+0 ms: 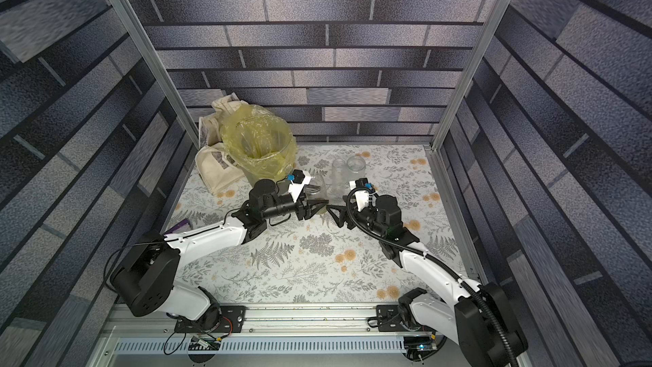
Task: Empty moldy mung beans from jars
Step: Pick up the jar from the center of the board.
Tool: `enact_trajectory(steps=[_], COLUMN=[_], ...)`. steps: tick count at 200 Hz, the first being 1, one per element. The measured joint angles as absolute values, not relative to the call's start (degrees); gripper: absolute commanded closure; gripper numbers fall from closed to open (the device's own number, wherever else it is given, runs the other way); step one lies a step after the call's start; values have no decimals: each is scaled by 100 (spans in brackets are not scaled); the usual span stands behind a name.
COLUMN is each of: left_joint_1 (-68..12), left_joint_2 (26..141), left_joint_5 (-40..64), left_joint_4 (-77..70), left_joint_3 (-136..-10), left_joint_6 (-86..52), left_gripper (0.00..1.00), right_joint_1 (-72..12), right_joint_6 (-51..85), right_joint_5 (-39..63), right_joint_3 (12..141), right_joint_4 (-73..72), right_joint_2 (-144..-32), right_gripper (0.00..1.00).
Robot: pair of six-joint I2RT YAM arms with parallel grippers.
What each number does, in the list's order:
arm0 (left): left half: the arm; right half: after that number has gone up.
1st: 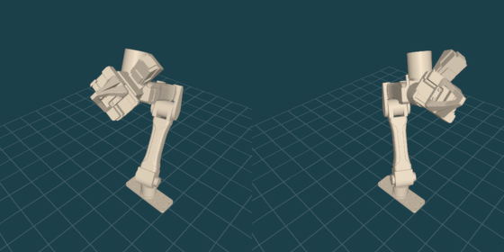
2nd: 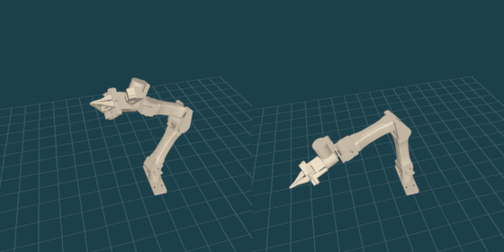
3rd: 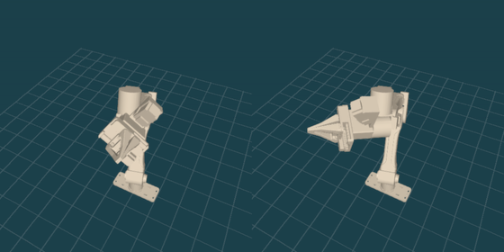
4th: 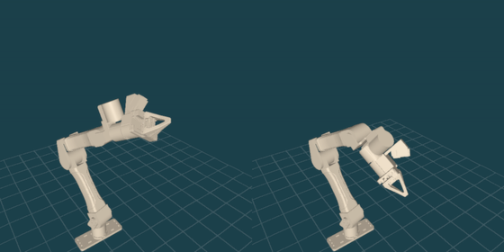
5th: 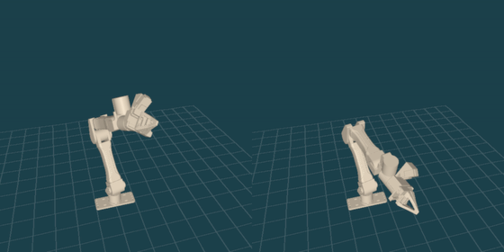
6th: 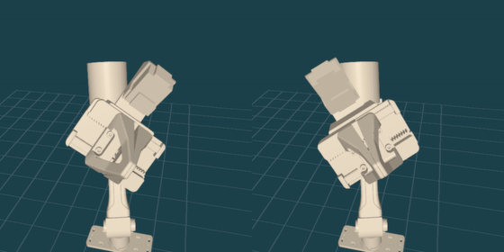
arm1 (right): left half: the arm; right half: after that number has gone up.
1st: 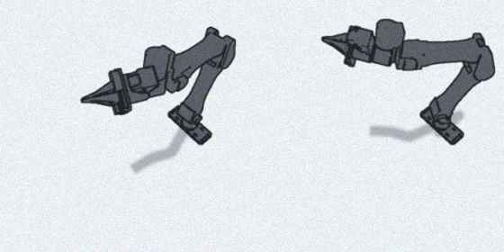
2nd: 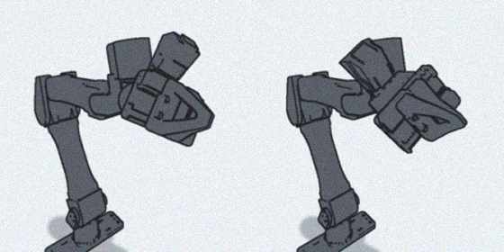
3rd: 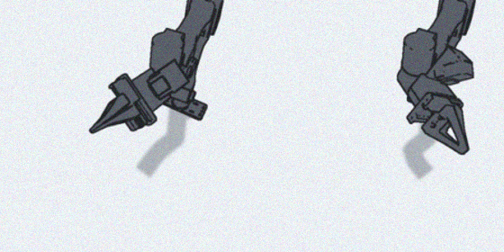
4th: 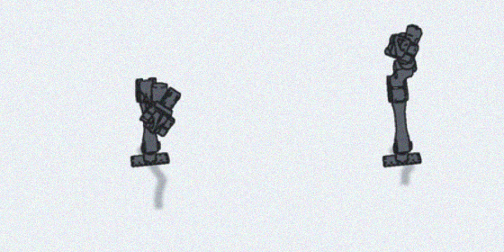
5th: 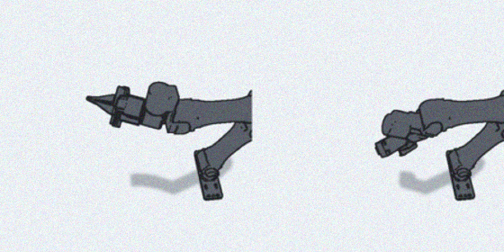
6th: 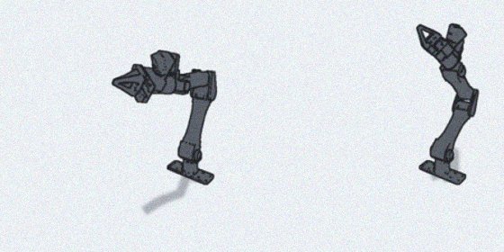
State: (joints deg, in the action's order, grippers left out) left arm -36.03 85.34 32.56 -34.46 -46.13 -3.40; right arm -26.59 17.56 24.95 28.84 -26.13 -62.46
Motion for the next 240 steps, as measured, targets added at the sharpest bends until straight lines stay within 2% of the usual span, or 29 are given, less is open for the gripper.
enact_trajectory(steps=[74,133,240], left_joint_1=[-3063,-3037,-3245], left_joint_2=[8152,7977,8217], left_joint_5=[4311,5229,5398], left_joint_4=[-2174,-1831,-1076], left_joint_3=[-4619,-4980,-5653], left_joint_6=[-27,43,460], left_gripper=[41,43,43], right_joint_1=[-2659,-2659,-2659], right_joint_6=[1747,1872,2261], right_joint_5=[3120,3896,4469], right_joint_3=[3533,3739,4204], right_joint_4=[-2593,-2781,-3395], right_joint_2=[-5920,-6326,-7076], right_gripper=[9,6,8])
